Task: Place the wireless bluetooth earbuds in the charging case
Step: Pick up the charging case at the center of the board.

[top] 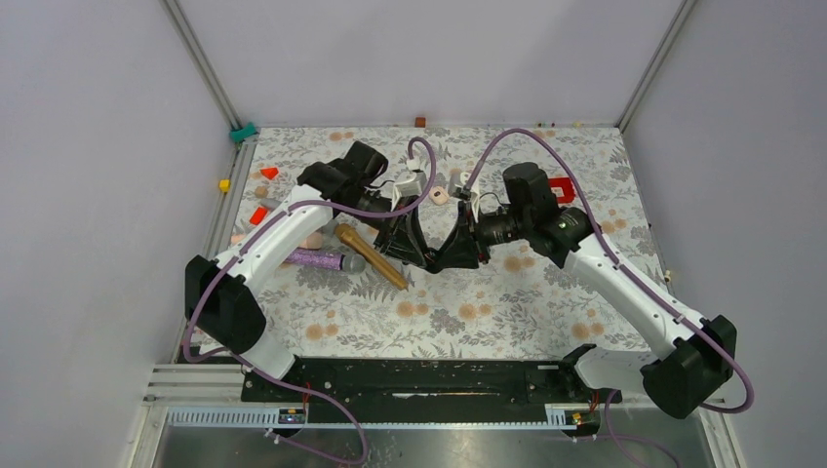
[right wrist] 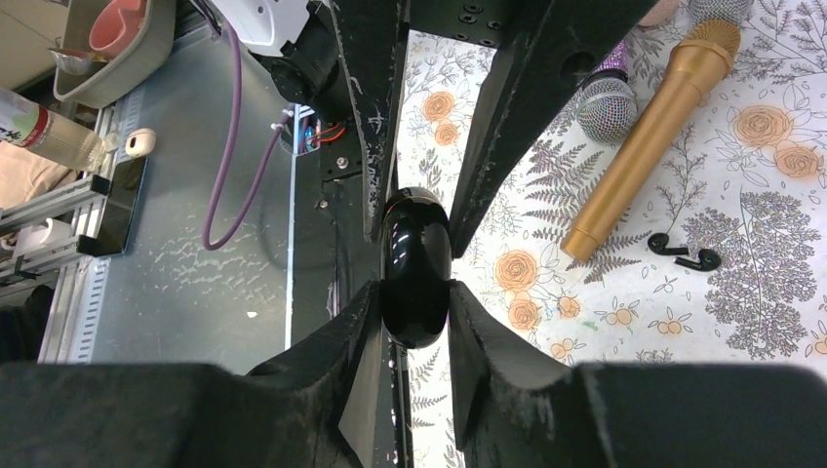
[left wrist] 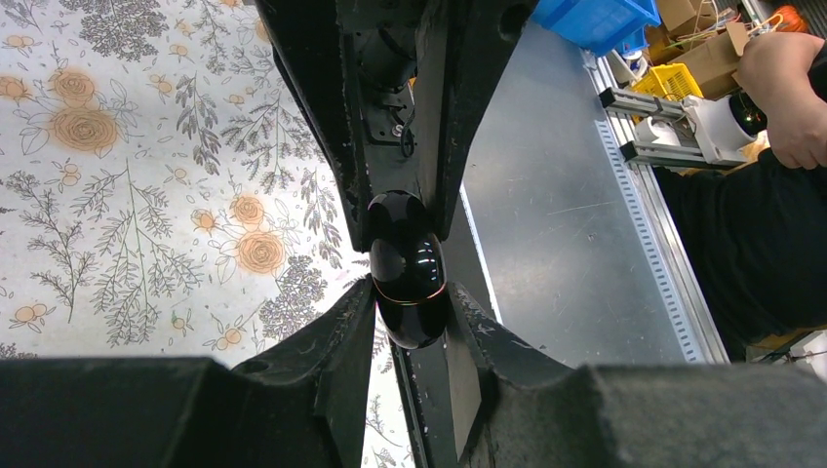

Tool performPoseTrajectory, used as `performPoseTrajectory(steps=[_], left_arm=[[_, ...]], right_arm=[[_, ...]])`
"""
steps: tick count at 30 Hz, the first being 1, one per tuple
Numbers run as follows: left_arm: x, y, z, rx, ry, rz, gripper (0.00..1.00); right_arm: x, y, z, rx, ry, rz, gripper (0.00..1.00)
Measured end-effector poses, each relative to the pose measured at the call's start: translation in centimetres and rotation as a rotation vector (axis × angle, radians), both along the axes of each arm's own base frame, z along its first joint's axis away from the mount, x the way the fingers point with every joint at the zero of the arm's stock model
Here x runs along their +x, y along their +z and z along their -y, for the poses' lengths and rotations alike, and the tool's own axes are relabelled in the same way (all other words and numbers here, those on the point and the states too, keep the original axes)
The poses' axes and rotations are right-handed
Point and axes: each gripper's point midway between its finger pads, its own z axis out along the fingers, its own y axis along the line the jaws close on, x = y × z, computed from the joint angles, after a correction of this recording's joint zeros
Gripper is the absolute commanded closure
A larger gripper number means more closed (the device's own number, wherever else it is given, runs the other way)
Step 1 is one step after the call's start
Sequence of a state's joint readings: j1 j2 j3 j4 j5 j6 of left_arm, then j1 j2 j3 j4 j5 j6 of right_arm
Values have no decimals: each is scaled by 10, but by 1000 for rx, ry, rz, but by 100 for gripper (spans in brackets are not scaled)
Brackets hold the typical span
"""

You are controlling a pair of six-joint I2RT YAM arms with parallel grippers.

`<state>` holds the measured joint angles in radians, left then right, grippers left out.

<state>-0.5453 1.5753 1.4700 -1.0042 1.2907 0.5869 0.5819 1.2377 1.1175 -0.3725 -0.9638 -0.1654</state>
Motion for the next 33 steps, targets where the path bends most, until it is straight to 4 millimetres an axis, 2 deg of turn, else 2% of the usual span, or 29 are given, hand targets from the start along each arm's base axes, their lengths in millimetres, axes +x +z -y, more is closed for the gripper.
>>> performPoseTrajectory(steps=[3,5,6,12,15,16,18,19,21,23,25,27,29,31,33], left_arm=[[0,1,1,-5,-3,3,39],[0,0,0,-2,-2,5,5],[1,-1,0,-3,-2,12,2],[6,-5,-3,38,32,52,2],[21,1,-12,96,135,170,1],[28,7,-17,104,183,233,1],[42,32,-31,93,318,409,1],[51,52,-42,66,420,528,2],[52,79,-56,31,526,629,1],[51,108,-61,-35,585,699,1],[50,115,-56,-83,578,709,1],[46,92,-47,-98,518,659,2],[39,54,-39,-81,449,570,1],[33,12,-35,-36,400,458,1],[23,-11,-33,-15,356,375,1]], right_arm=[[0,1,1,0,-3,6,80],[-2,5,2,7,-3,17,81],[-3,7,3,10,-4,23,83],[-6,27,11,23,-48,93,84],[-3,42,17,21,-90,142,83],[-2,49,19,20,-106,163,83],[2,64,23,19,-137,206,83],[5,77,25,25,-156,243,83],[8,93,27,37,-177,292,82],[8,108,30,53,-192,336,82],[6,118,33,68,-200,363,82],[5,121,34,76,-201,370,82],[5,119,33,80,-202,362,81],[7,111,30,79,-205,338,81],[8,100,29,70,-209,307,81]])
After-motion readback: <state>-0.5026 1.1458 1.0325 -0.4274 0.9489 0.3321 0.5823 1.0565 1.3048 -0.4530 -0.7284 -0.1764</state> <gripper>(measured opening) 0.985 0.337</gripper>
